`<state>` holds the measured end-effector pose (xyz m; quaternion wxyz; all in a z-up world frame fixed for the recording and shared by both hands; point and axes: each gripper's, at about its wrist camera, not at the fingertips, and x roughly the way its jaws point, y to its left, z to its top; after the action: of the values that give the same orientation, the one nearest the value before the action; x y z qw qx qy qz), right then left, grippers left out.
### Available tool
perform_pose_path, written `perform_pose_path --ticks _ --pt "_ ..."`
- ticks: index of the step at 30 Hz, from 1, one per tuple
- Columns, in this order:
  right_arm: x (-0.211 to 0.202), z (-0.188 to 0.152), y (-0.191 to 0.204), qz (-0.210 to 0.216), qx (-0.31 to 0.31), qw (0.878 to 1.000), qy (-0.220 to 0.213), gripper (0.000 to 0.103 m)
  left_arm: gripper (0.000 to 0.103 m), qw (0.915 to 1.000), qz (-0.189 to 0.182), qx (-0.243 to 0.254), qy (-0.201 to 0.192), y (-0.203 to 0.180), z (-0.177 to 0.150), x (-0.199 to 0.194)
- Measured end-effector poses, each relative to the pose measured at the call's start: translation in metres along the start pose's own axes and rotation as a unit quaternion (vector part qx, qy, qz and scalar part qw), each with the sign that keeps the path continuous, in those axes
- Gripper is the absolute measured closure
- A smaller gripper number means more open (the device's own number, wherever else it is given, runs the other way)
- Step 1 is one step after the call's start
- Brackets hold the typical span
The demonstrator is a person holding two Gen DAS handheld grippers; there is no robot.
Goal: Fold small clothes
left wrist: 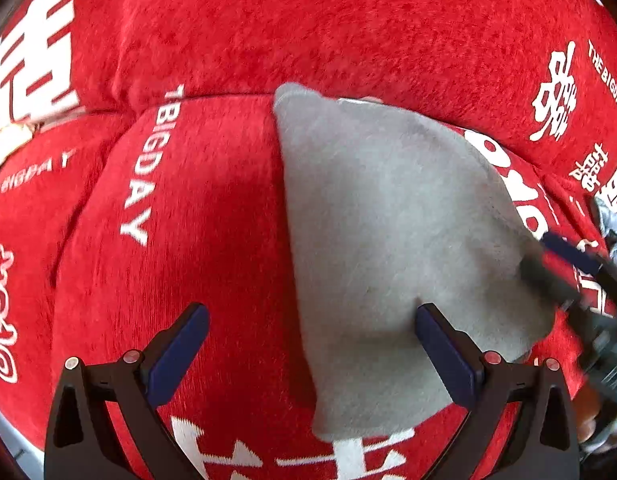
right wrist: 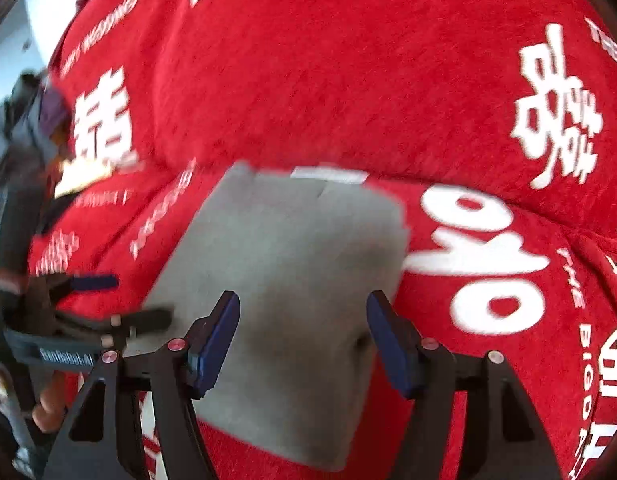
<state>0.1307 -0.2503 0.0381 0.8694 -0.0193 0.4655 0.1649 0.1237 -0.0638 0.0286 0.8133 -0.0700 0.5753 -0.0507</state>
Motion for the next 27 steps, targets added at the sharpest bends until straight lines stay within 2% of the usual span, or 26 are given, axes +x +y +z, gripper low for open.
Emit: perform_pose_path --ticks 2,4,6,8,10,13,15,16,17,18,19,20,22,27 --pt "0.01 -0.018 0.005 -0.03 -0.013 0.999 0.017 0.033 0.0 1.0 0.005 0.002 -0.004 0.003 -0.007 0.0" --pt "0.022 -0.032 -0.002 -0.036 0.013 0.998 0.057 0.034 0.0 0.9999 0.016 0.005 0.002 0.01 -0.016 0.0" --pt "0.01 -0.04 -0.007 -0.029 0.032 0.998 0.048 0.033 0.0 0.9998 0.018 -0.001 -0.011 0.017 -0.029 -0.012" --pt "-0.013 -0.046 -0.013 -0.001 0.06 0.998 0.026 0.033 0.0 0.9994 0.016 0.005 -0.03 0.021 -0.043 -0.025" --pt "-0.032 -0.05 -0.018 -0.005 0.076 0.997 -0.005 0.033 0.0 0.9988 0.013 0.03 -0.037 0.017 -0.062 -0.03" --pt "-0.028 -0.05 -0.024 -0.019 0.086 0.996 0.003 0.033 0.0 0.9954 0.054 0.068 -0.039 0.003 -0.074 -0.02" --pt "-0.017 -0.047 -0.026 -0.027 0.095 0.995 0.018 0.033 0.0 0.9947 0.065 0.069 -0.038 -0.002 -0.071 -0.011" --pt "-0.009 -0.047 -0.027 -0.024 0.102 0.994 0.028 0.036 0.0 0.9947 0.072 0.062 -0.04 -0.001 -0.067 -0.006" --pt "-0.003 -0.047 -0.028 -0.014 0.108 0.993 0.037 0.052 0.0 0.9941 0.085 0.054 -0.04 0.001 -0.064 -0.002" --pt "0.003 -0.049 -0.028 -0.002 0.113 0.992 0.048 0.061 0.0 0.9935 0.101 0.04 -0.033 0.007 -0.062 0.003" --pt "0.006 -0.052 -0.027 -0.001 0.118 0.992 0.053 0.067 0.0 0.9948 0.098 0.02 -0.023 0.014 -0.061 0.007" --pt "0.006 -0.054 -0.027 -0.007 0.118 0.992 0.051 0.073 0.0 0.997 0.077 -0.006 -0.011 0.023 -0.061 0.009" --pt "0.003 -0.06 -0.027 -0.008 0.121 0.991 0.054 0.075 0.0 0.9979 0.037 -0.052 0.002 0.042 -0.066 0.009" --pt "-0.014 -0.065 -0.022 -0.017 0.111 0.992 0.054 0.072 0.0 0.9992 0.024 -0.029 -0.011 0.039 -0.071 -0.014"
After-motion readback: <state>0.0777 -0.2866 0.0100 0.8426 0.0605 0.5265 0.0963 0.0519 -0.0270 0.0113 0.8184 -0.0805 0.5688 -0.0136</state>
